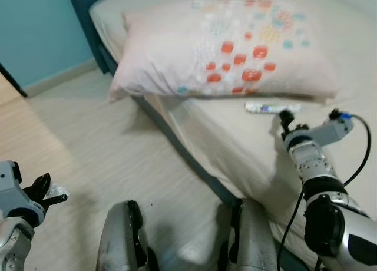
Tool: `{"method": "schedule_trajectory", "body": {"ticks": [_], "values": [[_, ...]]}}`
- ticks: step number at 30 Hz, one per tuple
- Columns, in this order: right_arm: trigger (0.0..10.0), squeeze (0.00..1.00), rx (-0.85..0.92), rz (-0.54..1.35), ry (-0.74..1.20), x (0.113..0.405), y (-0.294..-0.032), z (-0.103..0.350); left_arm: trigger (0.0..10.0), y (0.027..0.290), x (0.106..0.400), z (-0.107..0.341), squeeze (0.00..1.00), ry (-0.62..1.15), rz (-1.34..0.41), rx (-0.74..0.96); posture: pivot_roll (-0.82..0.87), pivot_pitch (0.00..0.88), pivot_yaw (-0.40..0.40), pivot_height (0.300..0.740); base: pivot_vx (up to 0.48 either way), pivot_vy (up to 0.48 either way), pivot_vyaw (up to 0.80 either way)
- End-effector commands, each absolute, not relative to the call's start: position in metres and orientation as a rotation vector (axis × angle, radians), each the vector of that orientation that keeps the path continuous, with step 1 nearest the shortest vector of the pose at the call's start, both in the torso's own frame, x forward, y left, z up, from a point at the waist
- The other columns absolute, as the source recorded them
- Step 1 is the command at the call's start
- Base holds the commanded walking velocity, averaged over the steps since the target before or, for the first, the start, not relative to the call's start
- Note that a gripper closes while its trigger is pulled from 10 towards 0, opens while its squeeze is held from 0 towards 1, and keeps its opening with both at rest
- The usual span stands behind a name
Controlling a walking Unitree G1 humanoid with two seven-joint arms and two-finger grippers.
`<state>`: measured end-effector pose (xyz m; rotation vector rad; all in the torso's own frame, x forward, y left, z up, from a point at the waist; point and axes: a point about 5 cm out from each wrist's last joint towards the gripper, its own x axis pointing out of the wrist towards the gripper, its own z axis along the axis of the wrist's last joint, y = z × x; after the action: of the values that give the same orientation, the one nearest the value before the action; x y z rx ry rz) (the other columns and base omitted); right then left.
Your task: Clean up the room
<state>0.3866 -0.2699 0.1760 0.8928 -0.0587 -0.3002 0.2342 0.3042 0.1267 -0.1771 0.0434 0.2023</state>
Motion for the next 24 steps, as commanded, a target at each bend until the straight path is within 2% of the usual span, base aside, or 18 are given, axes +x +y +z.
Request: {"method": "schedule_trajectory", "body": {"ticks": [1,2,4,9,11,16,18,20,21,24], "values": [[10.0,0.0,0.925,-0.308,-0.013,0.382,-0.271,0.161,10.0,0.308,0.225,0.129,0.0,0.075,0.202,-0.156,0.26,0.549,0.013,0.48,0.0,0.0,0.0],[10.0,0.0,0.925,-0.308,-0.013,0.382,-0.271,0.161,10.0,0.308,0.225,0.129,0.0,0.075,0.202,-0.156,0.26,0.549,0.013,0.48,0.0,0.0,0.0],[10.0,0.0,0.938,-0.217,-0.071,0.388,-0.268,0.176,10.0,0.304,0.22,0.146,0.0,0.066,0.177,-0.122,0.27,0.613,0.025,0.48,0.0,0.0,0.0],[10.0,0.0,0.947,-0.144,-0.097,0.394,-0.26,0.188,10.0,0.299,0.218,0.157,0.0,0.061,0.153,-0.102,0.27,0.624,0.026,0.48,0.0,0.0,0.0],[10.0,0.0,0.954,-0.086,-0.094,0.4,-0.248,0.197,10.0,0.293,0.215,0.165,0.0,0.072,0.128,-0.095,0.27,0.658,0.031,0.48,0.0,0.0,0.0],[10.0,0.0,0.964,-0.005,-0.083,0.408,-0.228,0.207,10.0,0.286,0.21,0.17,0.0,0.091,0.097,-0.086,0.28,0.68,0.04,0.48,0.0,0.0,0.0],[10.0,0.0,0.964,-0.005,-0.083,0.408,-0.228,0.207,10.0,0.286,0.21,0.17,0.0,0.091,0.097,-0.086,0.28,0.68,0.04,0.48,0.0,0.0,0.0],[10.0,0.0,0.966,0.052,-0.084,0.412,-0.214,0.214,10.0,0.285,0.206,0.171,0.0,0.109,0.087,-0.081,0.28,0.668,0.045,0.48,0.0,0.0,0.0],[0.0,0.0,0.961,0.119,-0.092,0.415,-0.204,0.221,10.0,0.285,0.203,0.171,0.0,0.118,0.082,-0.075,0.28,0.664,0.043,0.48,0.0,0.0,0.0],[0.0,0.0,0.951,0.166,-0.094,0.416,-0.198,0.225,10.0,0.284,0.203,0.172,0.0,0.123,0.08,-0.072,0.28,0.664,0.043,0.48,0.0,0.0,0.0]]}}
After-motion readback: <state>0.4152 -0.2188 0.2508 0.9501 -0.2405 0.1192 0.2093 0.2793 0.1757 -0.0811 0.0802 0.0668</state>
